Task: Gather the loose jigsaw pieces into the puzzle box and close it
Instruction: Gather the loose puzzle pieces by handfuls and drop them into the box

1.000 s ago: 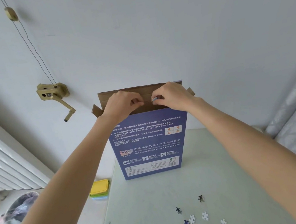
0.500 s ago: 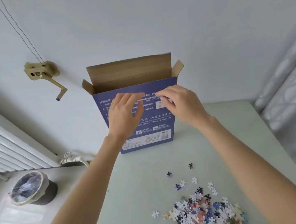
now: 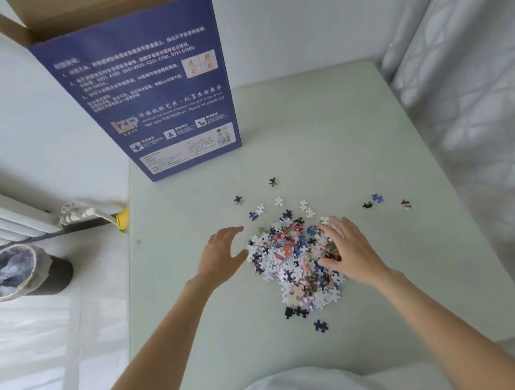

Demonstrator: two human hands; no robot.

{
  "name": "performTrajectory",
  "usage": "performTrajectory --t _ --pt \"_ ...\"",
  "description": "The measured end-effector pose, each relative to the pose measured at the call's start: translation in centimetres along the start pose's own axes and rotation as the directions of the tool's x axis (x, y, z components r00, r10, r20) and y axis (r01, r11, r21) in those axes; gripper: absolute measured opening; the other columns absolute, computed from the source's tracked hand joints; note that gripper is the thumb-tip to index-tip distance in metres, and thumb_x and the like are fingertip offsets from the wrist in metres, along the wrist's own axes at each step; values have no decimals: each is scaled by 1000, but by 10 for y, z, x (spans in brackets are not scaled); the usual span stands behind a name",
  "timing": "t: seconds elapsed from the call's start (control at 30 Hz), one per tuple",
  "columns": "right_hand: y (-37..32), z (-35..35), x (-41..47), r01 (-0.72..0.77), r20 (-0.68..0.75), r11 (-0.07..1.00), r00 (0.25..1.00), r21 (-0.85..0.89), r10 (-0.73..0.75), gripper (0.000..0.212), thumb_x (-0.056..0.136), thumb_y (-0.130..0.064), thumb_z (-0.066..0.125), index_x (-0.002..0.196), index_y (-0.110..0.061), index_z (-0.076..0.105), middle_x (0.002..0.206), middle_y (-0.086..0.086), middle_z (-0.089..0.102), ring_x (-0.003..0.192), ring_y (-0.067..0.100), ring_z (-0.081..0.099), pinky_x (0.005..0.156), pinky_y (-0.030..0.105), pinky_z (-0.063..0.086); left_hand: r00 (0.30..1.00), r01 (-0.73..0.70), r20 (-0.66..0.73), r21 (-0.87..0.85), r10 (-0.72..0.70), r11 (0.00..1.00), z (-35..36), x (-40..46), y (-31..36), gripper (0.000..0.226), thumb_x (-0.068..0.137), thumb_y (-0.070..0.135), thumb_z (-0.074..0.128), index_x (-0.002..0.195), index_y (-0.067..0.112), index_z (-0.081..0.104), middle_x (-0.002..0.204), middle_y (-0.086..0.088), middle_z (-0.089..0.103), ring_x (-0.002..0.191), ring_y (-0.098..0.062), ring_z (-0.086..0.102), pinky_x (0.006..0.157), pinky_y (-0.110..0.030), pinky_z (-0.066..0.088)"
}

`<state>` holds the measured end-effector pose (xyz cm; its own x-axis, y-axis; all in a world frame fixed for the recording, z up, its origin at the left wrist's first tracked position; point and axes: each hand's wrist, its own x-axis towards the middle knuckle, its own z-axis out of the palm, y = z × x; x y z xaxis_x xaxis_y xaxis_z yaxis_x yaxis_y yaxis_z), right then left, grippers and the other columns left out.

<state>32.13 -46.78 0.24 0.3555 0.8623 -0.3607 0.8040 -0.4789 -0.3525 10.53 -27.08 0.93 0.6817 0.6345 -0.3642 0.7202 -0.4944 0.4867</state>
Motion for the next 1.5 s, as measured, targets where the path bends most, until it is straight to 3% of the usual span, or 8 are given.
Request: performTrajectory --t 0.13,0.27,0.5,0.63,0.73,0.9,1.23,1.5 --pt "17 50 -27 -213 -24 973 976 83 216 92 77 -78 30 146 -35 -12 154 8 -21 141 33 -18 110 44 -11 966 254 30 100 -258 962 50 -16 -13 84 88 56 47 148 28 -5 154 -12 -20 140 -35 -20 114 -49 -3" --pt "16 74 -20 -357 -97 891 913 282 396 92 71 -81 1 143 -29 -21 153 10 -23 138 25 -25 113 42 -15 915 400 36 41 -402 916 80 -19 -14 88 87 63 37 147 22 -14 150 -16 -30 136 -34 -30 113 -47 -12" --pt "-16 70 0 20 -38 965 999 261 -11 65 96 -52 27 150 -23 4 156 -3 -14 142 12 -13 116 34 3 977 201 81 -62 -196 978 96 -5 27 90 85 64 40 148 24 -10 153 -3 -25 137 -25 -31 114 -46 -5" --pt "29 34 7 103 -244 969 969 226 -47 48 95 -27 48 141 -18 37 154 3 20 142 20 17 113 34 15 978 183 94 14 -184 983 101 2 48 109 73 73 50 148 22 -10 155 -5 -19 140 -27 -25 114 -49 4" --pt "94 12 25 -113 -380 986 912 123 152 48 87 -21 59 132 -10 48 145 22 34 134 44 29 110 48 20 975 200 73 108 -209 974 103 3 53 119 64 78 55 148 25 -11 155 -7 -17 141 -30 -21 114 -50 5" --pt "139 -9 58 -493 -113 843 845 217 523 64 94 -41 44 148 -20 17 155 18 3 141 41 1 112 50 8 981 187 23 177 -194 966 100 5 52 120 60 75 63 148 27 -4 156 -8 -4 143 -31 -9 114 -50 17" --pt "19 45 26 94 10 991 995 96 -96 69 92 -57 34 148 -21 16 157 4 -4 144 25 -5 113 39 -6 982 181 27 173 -189 968 82 5 53 112 60 73 65 147 29 10 152 -3 15 137 -27 16 102 -44 39" --pt "-5 50 1 41 15 999 999 -29 -41 100 71 -52 71 147 -26 12 138 7 33 119 27 35 92 36 42 963 243 85 128 -255 961 97 -12 82 107 62 38 83 145 24 17 137 -7 27 120 -25 35 91 -32 45"
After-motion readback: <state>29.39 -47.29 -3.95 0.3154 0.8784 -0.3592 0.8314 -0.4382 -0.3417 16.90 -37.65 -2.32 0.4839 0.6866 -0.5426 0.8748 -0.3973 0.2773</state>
